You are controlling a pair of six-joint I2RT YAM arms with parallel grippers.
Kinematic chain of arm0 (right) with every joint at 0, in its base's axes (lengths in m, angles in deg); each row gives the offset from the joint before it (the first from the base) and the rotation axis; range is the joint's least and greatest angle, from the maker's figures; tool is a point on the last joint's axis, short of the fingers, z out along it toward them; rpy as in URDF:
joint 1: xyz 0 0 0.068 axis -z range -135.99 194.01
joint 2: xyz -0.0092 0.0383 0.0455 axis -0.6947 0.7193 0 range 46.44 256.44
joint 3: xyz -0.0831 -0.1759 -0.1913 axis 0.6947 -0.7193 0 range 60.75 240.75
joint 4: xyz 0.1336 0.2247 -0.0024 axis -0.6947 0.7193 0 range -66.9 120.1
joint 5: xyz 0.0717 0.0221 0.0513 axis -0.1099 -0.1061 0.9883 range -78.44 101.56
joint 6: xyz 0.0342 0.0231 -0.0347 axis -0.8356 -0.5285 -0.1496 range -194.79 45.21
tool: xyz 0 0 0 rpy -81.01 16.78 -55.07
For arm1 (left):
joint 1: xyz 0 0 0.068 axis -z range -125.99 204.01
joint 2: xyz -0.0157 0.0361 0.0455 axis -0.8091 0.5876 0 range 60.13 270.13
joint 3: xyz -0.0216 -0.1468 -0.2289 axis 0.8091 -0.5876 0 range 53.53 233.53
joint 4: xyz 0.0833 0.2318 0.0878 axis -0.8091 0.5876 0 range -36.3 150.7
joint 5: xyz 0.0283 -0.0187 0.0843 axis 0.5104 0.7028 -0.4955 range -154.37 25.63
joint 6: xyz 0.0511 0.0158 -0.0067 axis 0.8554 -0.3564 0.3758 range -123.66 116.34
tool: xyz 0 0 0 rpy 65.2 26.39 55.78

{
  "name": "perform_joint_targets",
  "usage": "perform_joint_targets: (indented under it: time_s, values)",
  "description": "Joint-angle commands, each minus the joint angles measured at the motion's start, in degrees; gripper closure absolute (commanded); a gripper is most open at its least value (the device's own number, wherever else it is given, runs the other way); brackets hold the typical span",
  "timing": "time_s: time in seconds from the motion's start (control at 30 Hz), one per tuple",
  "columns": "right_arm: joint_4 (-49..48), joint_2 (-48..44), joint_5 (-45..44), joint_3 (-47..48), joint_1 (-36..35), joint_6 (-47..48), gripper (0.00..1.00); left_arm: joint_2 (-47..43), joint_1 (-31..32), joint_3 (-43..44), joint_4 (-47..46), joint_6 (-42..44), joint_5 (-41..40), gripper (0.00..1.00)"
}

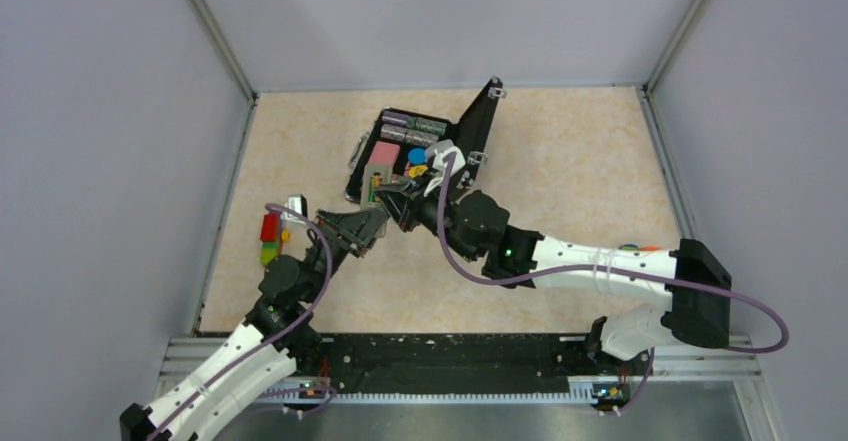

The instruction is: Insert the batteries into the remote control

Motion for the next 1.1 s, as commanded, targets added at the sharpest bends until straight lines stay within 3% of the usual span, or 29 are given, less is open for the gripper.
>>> perform_joint_targets:
  time_s: [0.0, 0.13, 0.37, 0.6, 0.73, 0.87, 1.07]
  values:
    - [1.7, 1.0, -1.8, -1.5, -0.4, 2.2, 0.89, -1.6, -0.4, 2.3, -6.5, 1.0, -3.1, 1.00]
    - [0.6, 0.9, -3.3, -2.6, -0.6, 2.7, 0.83, -1.5, -0.4, 2.6, -5.4, 2.0, -1.9, 1.00]
    - [1.5, 2.4, -6.7, -0.9, -0.6, 1.9, 0.91, -2.0, -0.4, 1.8, -3.7, 3.2, 0.3, 1.00]
    - [5.7, 0.4, -6.3, 0.0, -0.5, -1.9, 0.88, -3.6, -0.5, 0.7, -2.0, 4.8, 0.3, 1.00]
    - [13.0, -4.0, -5.9, 0.3, -0.6, -6.3, 0.82, -4.7, -0.4, 0.0, -1.6, 4.5, 0.2, 1.00]
    - [23.2, -9.1, -4.9, 2.1, -0.6, -10.6, 0.60, -5.4, -0.4, 0.2, -0.1, 4.0, 2.6, 1.00]
    - [38.1, -10.7, -1.6, 11.1, 0.0, -7.8, 0.47, -6.5, -0.4, 2.5, 6.6, 9.0, 8.5, 1.00]
